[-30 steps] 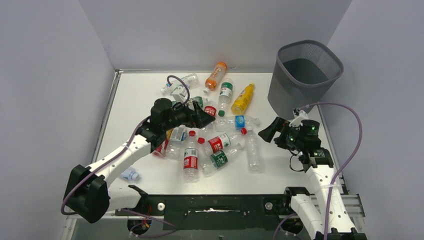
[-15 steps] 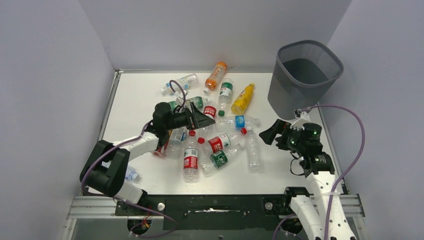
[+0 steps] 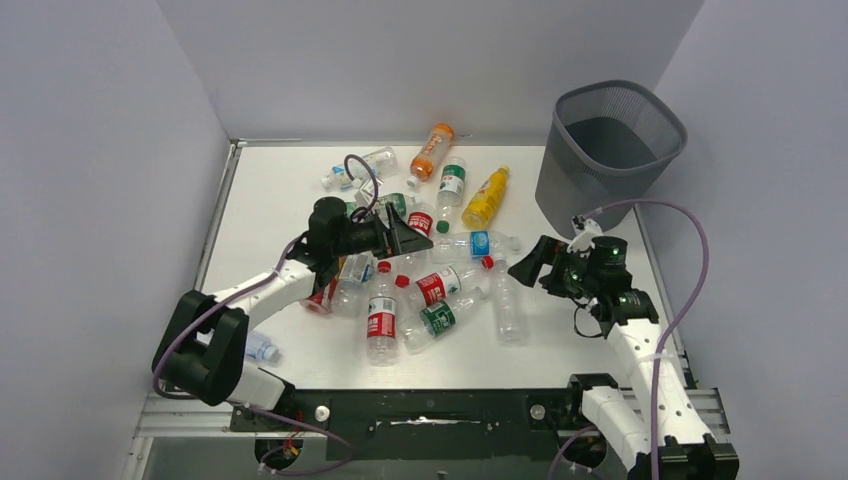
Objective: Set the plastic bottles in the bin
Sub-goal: Pick up the plastic bottle at the center of the board.
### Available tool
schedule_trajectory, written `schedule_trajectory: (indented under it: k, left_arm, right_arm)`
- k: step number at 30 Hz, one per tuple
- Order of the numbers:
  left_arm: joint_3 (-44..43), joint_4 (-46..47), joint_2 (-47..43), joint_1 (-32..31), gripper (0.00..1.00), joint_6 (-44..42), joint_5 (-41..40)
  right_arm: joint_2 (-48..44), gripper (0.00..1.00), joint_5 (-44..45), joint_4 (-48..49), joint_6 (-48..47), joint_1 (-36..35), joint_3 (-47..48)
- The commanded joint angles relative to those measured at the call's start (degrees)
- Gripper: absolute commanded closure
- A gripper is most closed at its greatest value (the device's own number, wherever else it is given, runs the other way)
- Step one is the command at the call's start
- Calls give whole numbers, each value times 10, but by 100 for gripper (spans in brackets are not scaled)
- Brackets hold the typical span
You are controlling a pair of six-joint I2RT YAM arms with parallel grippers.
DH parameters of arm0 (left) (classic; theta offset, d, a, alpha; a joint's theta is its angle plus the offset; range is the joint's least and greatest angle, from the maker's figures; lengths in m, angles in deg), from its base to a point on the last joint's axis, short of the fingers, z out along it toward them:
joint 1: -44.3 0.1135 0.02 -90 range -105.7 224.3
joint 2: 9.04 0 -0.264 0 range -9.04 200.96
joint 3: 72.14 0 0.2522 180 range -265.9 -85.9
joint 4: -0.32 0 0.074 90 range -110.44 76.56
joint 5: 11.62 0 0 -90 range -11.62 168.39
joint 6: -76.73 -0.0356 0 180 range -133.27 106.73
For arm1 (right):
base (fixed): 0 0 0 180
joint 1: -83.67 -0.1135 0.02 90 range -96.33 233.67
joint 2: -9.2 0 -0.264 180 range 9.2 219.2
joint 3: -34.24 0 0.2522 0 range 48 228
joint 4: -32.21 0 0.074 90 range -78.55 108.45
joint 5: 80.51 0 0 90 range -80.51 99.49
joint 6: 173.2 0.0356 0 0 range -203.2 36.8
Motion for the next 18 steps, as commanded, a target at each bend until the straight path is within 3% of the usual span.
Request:
schedule_trajectory:
  k: [1,4,14,15,16,18]
  left_arm:
    - [-57,-145,-44,-15,12,-43,-25]
    - [-61,-192,-62,-23,12,-43,-25]
    - [-56,-221,-80,-23,12,-43,-25]
    - [-56,-223,-79,-24,12,-43,-38]
    - [-54,-225,-79,-24,12,-122,-170]
    - [-49,-225,-80,-24,12,-131,-186]
  right_arm:
    - [36,2,22,30,5,-42,1]
    - [69,0,65,29,12,-85,7]
    - [181,7,258,-26,50,-232,47]
    - [190,8,269,-31,53,-240,49]
    - [198,9,279,-35,56,-248,53]
    - [215,11,298,-43,60,-262,60]
